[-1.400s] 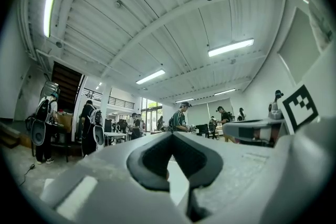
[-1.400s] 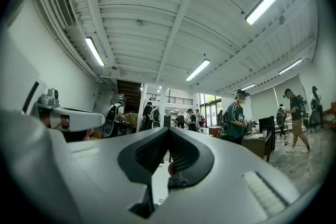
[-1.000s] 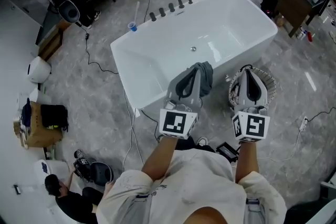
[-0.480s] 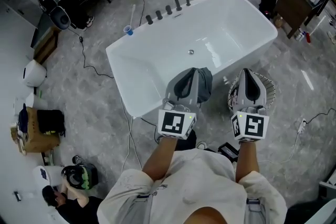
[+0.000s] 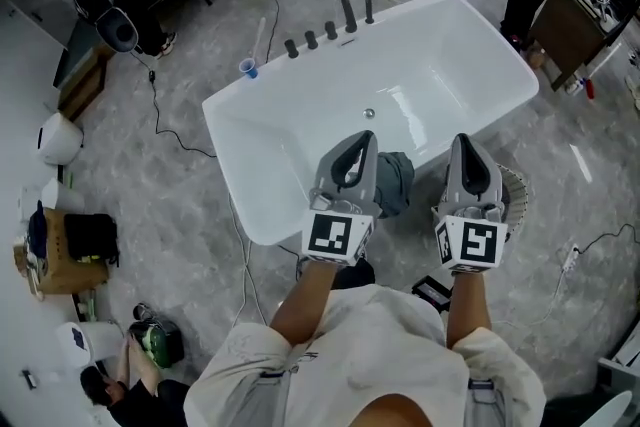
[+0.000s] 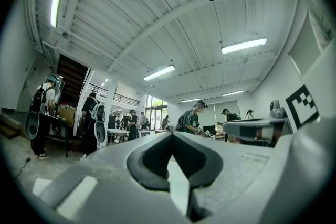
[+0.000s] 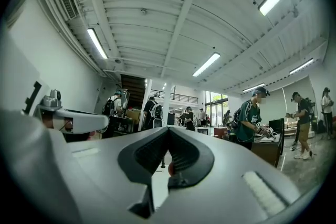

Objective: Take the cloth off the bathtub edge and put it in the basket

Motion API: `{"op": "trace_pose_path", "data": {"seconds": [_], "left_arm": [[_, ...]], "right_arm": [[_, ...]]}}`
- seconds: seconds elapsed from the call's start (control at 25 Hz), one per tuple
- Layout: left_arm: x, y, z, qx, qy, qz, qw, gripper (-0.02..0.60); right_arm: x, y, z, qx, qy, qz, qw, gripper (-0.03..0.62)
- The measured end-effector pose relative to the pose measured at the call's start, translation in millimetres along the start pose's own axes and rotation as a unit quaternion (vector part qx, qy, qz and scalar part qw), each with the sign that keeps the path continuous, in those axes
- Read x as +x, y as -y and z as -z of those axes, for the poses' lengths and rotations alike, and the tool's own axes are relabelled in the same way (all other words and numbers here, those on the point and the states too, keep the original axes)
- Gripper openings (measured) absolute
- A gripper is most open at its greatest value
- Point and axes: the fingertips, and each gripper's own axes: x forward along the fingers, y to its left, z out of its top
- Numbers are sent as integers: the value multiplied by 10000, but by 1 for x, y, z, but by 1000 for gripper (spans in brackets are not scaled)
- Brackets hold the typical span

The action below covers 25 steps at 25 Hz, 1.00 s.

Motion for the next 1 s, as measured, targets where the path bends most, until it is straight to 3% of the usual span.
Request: {"op": "trace_pose_path", "data": {"seconds": [0.32,0.48,0.68,1.0], "left_arm": [[25,-52,0,-8,53,-6,10000,-3],[36,-70,0,-224,99,-8,9997,-3],[48,-81,8,-178,93,81,9998,-3],[65,-86,17,-257,-49,-157,9995,-3]], "right_arm": [[54,-21,-7,-140,1,-4,9999,2],[72,-29,-5,-227,-22,27,9997,2],[86,-28,0,-208,-79,100,9997,2],[102,-15,14,-186,-133,12,9997,2]]}}
